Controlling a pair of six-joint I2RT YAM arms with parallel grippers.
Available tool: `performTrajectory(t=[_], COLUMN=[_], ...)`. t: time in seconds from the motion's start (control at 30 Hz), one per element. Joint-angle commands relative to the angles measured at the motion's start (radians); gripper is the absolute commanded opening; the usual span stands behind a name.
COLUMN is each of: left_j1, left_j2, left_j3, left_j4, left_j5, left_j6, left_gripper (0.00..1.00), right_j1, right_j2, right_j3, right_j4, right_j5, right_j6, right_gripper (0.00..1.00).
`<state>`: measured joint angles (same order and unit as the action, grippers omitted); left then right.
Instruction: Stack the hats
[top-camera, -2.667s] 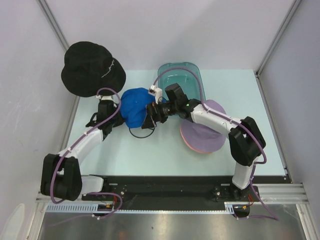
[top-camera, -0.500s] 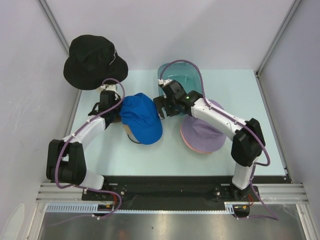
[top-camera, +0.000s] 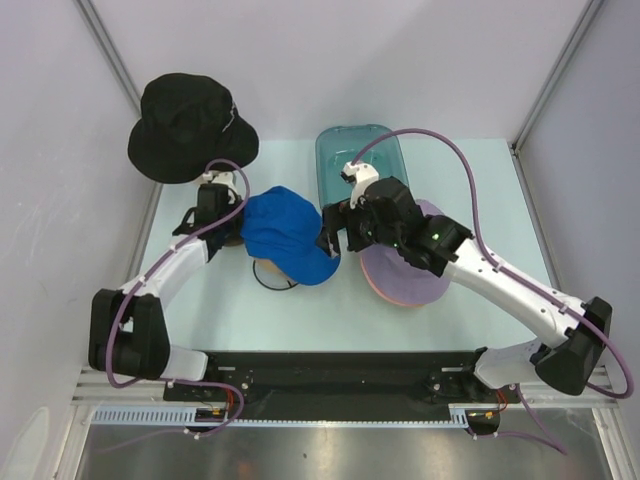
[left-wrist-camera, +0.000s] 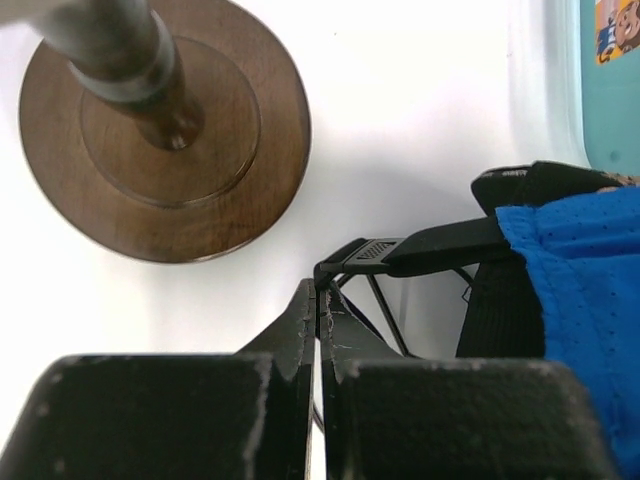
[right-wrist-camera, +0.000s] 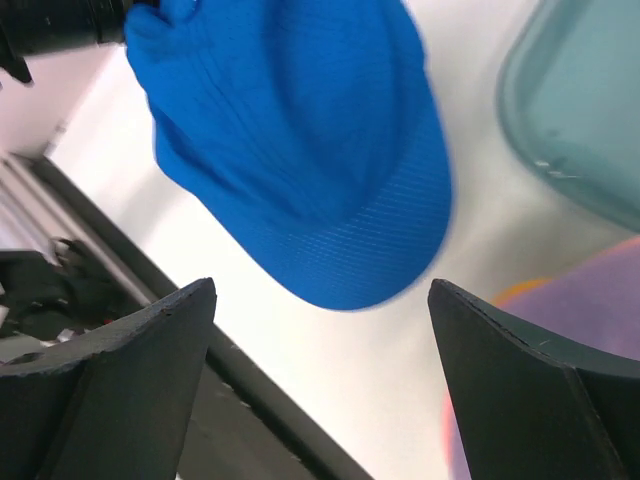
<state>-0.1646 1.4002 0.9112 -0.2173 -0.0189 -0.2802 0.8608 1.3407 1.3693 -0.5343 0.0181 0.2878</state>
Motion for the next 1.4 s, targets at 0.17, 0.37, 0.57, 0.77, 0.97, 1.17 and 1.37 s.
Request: performTrajectory(t=[0.17, 0.37, 0.57, 0.77, 0.97, 1.17, 1.37], left_j1=[0.069, 0.126, 0.129, 0.134, 0.134, 0.134, 0.134], left_j2=[-0.124, -0.194, -0.244, -0.253, -0.253, -0.251, -0.256], left_j3=[-0.089, -0.117, -0.136, -0.155, -0.155, -0.153, -0.158], left_j4=[0.022, 0.026, 0.016, 0.03, 0.03, 0.036, 0.038], left_j5=[-0.03, 0.002, 0.047, 0.089, 0.108, 0.126, 0.142], left_j6=[0.001, 0.009, 0.03, 0.039, 0.033, 0.018, 0.01], left_gripper=[0.0, 0.0, 0.0, 0.0, 0.0, 0.0, 0.0], right_j1=[0.035, 0.084, 0.113, 0.162, 0.17, 0.17, 0.167], right_j2=[0.046, 0.052, 0.031, -0.006, -0.071, -0.052, -0.009], right_j3=[-0.159, -0.245, -0.305, -0.384, -0.521, -0.596, -0.664], right_j4=[0.269, 0.313, 0.318, 0.321, 0.463, 0.677, 0.893], right_j5=[-0.073, -0.02, 0.103, 0.261, 0.309, 0.316, 0.339], right_j6=[0.318, 0.441, 0.536, 0.66, 0.728, 0.702, 0.685], right_gripper=[0.92, 0.92, 0.92, 0.92, 0.93, 0.92, 0.9])
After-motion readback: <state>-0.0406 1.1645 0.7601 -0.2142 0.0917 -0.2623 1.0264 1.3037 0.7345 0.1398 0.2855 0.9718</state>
